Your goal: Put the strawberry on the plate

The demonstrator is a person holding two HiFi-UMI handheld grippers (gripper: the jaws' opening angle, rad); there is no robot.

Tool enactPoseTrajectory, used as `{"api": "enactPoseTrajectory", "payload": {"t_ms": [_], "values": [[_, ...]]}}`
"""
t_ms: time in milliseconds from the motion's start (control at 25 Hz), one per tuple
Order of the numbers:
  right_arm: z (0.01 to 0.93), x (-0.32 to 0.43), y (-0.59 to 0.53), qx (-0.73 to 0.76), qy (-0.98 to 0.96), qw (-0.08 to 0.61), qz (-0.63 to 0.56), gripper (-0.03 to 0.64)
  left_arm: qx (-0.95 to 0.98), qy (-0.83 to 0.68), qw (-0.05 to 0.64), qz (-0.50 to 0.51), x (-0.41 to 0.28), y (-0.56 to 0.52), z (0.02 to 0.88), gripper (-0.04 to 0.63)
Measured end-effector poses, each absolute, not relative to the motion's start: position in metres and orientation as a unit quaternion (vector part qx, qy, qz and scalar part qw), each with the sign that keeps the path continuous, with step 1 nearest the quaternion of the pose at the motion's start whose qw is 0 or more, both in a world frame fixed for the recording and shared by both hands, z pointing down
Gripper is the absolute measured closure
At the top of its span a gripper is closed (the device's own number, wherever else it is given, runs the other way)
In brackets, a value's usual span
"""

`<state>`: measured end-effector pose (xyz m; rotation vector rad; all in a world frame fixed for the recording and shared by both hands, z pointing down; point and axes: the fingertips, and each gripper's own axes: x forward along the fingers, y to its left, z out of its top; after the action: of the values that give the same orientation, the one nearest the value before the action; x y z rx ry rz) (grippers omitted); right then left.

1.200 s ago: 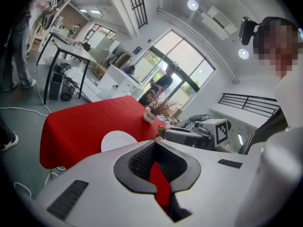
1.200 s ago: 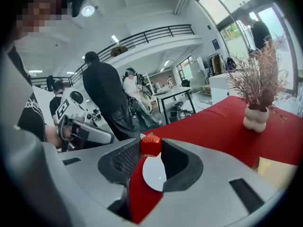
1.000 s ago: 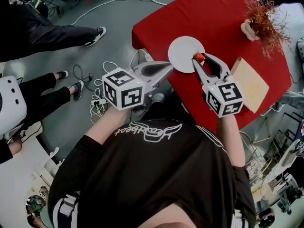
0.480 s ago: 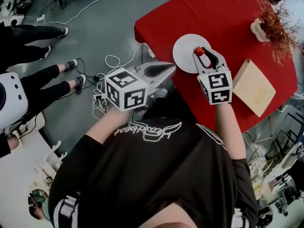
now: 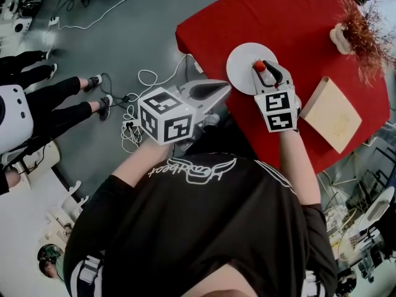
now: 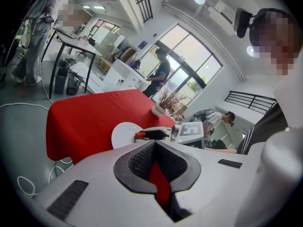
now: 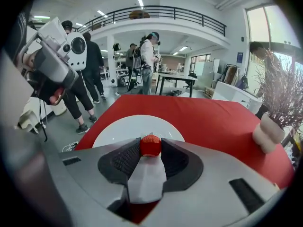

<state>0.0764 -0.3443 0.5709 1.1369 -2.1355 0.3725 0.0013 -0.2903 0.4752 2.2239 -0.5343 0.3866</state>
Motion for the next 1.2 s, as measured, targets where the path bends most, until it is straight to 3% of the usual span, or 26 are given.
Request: {"api": "enactPoseTrajectory", "payload": {"t_ms": [720,1200], "values": [[0.5734,0.0753,-0.3474,0.44,-0.817,0.344,0.143,0.486,0.874,-0.221,0.408,0.148,-0.0049,-0.2966,0.478,0.588],[0.5747,0.083,-0.3436,0.445,-0.812,0.341,0.161,0.448,0.873,-0.222,0.409,0.145,-0.0043,-0.292,0.4761,0.588]]}}
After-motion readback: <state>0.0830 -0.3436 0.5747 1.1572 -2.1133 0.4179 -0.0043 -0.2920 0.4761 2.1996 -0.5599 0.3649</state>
